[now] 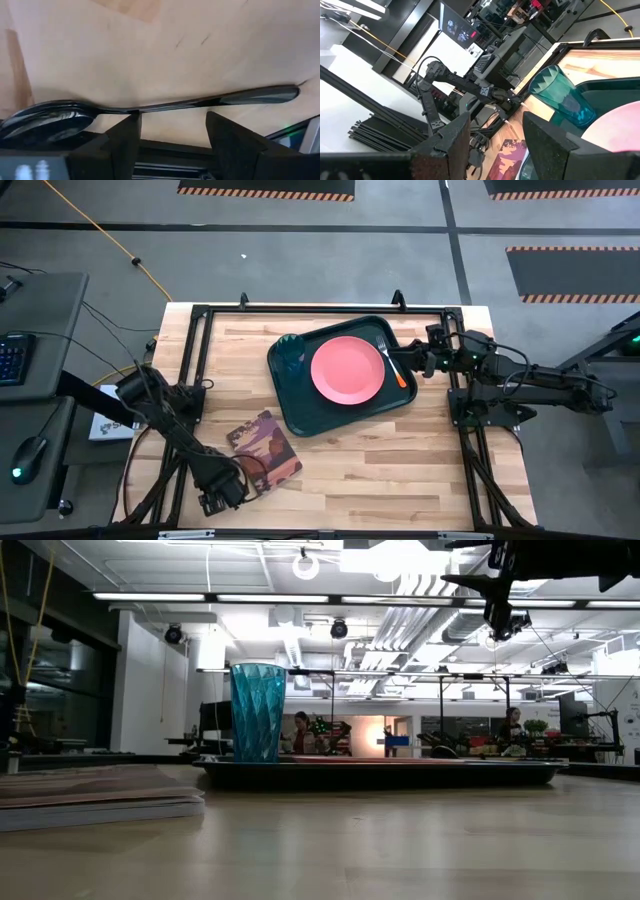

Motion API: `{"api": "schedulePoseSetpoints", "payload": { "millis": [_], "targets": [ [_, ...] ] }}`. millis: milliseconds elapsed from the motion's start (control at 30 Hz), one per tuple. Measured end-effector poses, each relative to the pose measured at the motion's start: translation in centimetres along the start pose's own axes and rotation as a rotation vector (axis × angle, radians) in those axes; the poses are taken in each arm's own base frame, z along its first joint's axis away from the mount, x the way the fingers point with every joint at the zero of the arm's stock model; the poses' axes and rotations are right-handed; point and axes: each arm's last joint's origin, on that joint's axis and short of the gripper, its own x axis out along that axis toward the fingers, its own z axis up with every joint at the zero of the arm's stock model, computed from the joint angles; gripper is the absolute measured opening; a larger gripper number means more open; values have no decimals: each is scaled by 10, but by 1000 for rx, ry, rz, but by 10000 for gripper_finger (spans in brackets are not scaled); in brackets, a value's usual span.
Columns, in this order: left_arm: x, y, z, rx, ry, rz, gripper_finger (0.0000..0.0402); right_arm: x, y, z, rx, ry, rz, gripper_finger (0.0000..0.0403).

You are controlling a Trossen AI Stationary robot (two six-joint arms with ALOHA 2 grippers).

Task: Pick and place plate/cup/fork/spoon on tray
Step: Put the black spoon to the right of the pink plate on the black tray

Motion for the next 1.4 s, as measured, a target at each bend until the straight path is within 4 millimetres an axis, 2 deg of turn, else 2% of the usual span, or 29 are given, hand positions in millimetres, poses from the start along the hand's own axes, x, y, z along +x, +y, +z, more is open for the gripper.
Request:
{"api": "schedulePoseSetpoints", "payload": {
  "millis": [633,767,900,1000,1133,1200,1267,1400],
  "targets": [
    [-19,8,25,11,-57,-48,216,0,0,0,0,0,-3,173],
    [-27,12,19,3,-67,-32,216,0,0,0,0,0,-4,173],
    [-49,19,0,-44,-70,-82,216,0,0,0,0,-2,-6,173],
    [-68,27,-18,-175,-152,-132,216,0,-1,0,1,-3,-11,173],
    [-82,32,-39,-582,-458,-253,216,0,-1,-1,1,0,-15,173],
    [-80,31,-46,-783,-586,-334,216,0,-1,-1,2,2,-17,173],
    [-75,29,-51,-909,-640,-386,216,0,-1,-1,2,2,-18,173],
    [-55,21,-51,-986,-548,-306,216,0,-2,-1,2,4,-21,173]
  ]
}}
